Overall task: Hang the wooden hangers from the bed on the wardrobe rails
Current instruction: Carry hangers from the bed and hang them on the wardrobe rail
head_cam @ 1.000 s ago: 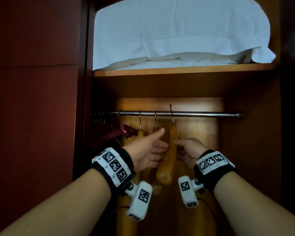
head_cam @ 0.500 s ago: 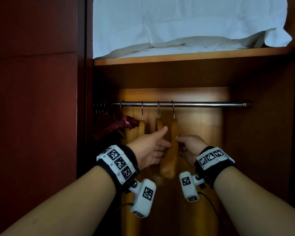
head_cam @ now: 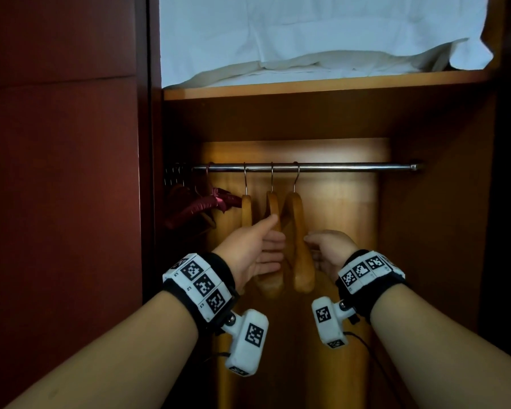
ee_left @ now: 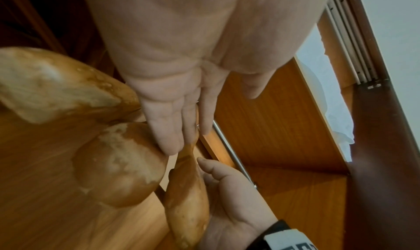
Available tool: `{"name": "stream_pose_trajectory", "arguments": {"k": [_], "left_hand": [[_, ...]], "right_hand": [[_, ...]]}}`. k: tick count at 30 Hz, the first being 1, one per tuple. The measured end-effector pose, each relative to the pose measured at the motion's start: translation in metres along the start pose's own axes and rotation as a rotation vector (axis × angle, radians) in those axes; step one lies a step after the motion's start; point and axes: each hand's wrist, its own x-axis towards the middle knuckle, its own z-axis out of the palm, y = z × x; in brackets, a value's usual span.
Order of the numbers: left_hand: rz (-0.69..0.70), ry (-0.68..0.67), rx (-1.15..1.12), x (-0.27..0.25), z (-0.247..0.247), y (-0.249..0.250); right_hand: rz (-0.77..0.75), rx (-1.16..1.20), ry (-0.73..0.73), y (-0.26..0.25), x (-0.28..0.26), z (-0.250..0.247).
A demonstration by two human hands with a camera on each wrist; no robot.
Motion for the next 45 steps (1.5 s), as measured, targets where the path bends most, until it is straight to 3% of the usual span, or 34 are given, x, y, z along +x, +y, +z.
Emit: {"name": "stream_pose_trajectory", "arguments": {"k": [9, 26, 36, 45], "left_hand": [[0.004, 0.069, -0.093, -0.034, -0.015, -0.016], [-0.187, -0.107, -0.196, -0.084, 0.004, -0.089], [-0.205, -0.311, -0.202, -0.117, 0.095, -0.079], [-0.229, -0.553, -0.167, -0.22, 0.24, -0.064]], "right_hand": [[0.049, -0.131, 0.116, 0.004, -0.045, 0.004], [0.168, -0.172, 0.319, 0.036, -0.165, 0.0], [0.112, -0.179, 0.463, 0.005, -0.27, -0.063], [0.093, -0.176, 0.696, -0.018, -0.425, -0.165]]}}
